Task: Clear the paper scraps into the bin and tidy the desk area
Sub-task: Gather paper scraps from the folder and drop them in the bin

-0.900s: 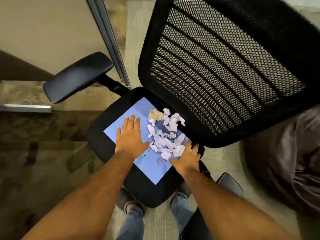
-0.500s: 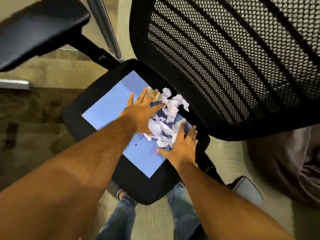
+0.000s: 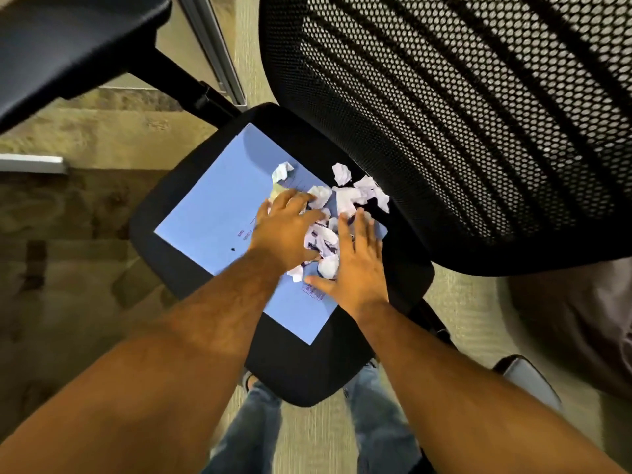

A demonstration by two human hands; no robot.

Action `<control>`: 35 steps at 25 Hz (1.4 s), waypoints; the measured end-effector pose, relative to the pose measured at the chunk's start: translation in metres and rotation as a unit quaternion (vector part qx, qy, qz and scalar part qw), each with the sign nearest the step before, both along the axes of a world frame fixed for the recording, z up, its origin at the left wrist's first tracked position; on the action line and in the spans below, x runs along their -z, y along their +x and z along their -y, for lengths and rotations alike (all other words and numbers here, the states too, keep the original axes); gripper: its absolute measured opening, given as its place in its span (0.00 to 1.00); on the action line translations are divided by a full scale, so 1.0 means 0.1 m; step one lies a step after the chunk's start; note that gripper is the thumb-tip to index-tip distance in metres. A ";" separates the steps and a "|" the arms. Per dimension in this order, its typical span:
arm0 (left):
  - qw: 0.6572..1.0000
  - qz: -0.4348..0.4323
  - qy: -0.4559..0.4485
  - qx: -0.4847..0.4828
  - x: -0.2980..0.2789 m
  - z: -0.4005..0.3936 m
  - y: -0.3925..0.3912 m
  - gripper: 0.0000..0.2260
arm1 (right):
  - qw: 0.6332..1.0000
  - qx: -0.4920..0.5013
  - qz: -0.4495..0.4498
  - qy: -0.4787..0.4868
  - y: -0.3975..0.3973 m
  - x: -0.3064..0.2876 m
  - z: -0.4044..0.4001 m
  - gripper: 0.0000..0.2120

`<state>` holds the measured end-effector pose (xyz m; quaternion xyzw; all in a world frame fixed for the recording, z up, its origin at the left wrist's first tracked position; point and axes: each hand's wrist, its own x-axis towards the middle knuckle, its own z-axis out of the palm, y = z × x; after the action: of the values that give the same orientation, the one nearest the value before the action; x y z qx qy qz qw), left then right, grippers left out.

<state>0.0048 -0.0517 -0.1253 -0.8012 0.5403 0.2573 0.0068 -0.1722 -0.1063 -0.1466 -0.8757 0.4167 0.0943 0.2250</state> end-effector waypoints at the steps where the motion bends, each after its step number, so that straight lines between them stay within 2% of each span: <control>1: 1.000 -0.001 -0.014 -0.013 0.01 -0.07 -0.02 0.33 | 1.000 -0.015 -0.001 0.008 0.04 0.02 -0.01 0.66; 3: 0.998 -0.011 -0.043 -0.037 0.03 -0.24 -0.08 0.25 | 0.999 -0.029 -0.012 0.005 0.13 0.04 -0.06 0.59; 6: 0.992 -0.029 -0.094 -0.074 0.11 -0.43 -0.19 0.17 | 0.998 -0.058 0.017 -0.035 0.18 0.08 -0.17 0.43; 9: 0.987 -0.044 -0.119 -0.100 0.19 -0.54 -0.22 0.14 | 0.994 -0.049 0.078 -0.059 0.09 0.14 -0.29 0.32; 12: 0.987 -0.040 -0.138 -0.078 0.24 -0.58 -0.24 0.11 | 0.995 -0.015 0.082 -0.053 0.11 0.18 -0.32 0.27; 15: 0.983 -0.069 -0.141 -0.089 0.21 -0.57 -0.22 0.11 | 0.994 -0.048 0.094 -0.029 0.19 0.19 -0.15 0.18; 17: 0.974 -0.096 -0.144 -0.146 0.15 -0.58 -0.17 0.12 | 0.991 -0.080 0.104 -0.001 0.21 0.16 0.00 0.10; 19: 0.942 -0.124 -0.161 -0.266 0.07 -0.61 -0.08 0.13 | 0.990 -0.048 0.131 0.035 0.19 0.10 0.08 0.06; 22: 0.876 -0.160 -0.173 -0.421 -0.05 -0.63 0.07 0.13 | 0.961 0.126 0.226 0.101 0.15 -0.03 0.04 0.06; 24: 0.853 -0.170 -0.185 -0.458 -0.12 -0.65 0.12 0.11 | 0.942 0.170 0.272 0.096 0.12 -0.13 -0.09 0.07; 26: 0.840 -0.187 -0.196 -0.470 -0.17 -0.70 0.12 0.09 | 0.952 0.132 0.264 0.085 0.13 -0.17 -0.28 0.11; 29: 0.843 -0.184 -0.187 -0.470 -0.18 -0.87 0.05 0.09 | 0.979 0.045 0.178 0.085 0.16 -0.15 -0.59 0.19; 31: 0.834 -0.178 -0.189 -0.486 -0.17 -1.01 0.00 0.10 | 0.986 0.022 0.141 0.082 0.18 -0.09 -0.71 0.26; 33: 0.816 -0.183 -0.193 -0.513 -0.14 -1.15 -0.05 0.12 | 0.993 0.005 0.108 0.054 0.19 -0.01 -0.77 0.31; 35: 0.784 -0.213 -0.193 -0.550 -0.10 -1.27 -0.08 0.09 | 0.996 -0.032 0.087 0.009 0.20 0.05 -0.80 0.28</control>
<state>-0.0035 0.0754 -0.1151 -0.8718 0.0342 0.2716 -0.4063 -0.1524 -0.0259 -0.1518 -0.8912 0.3668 0.0291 0.2652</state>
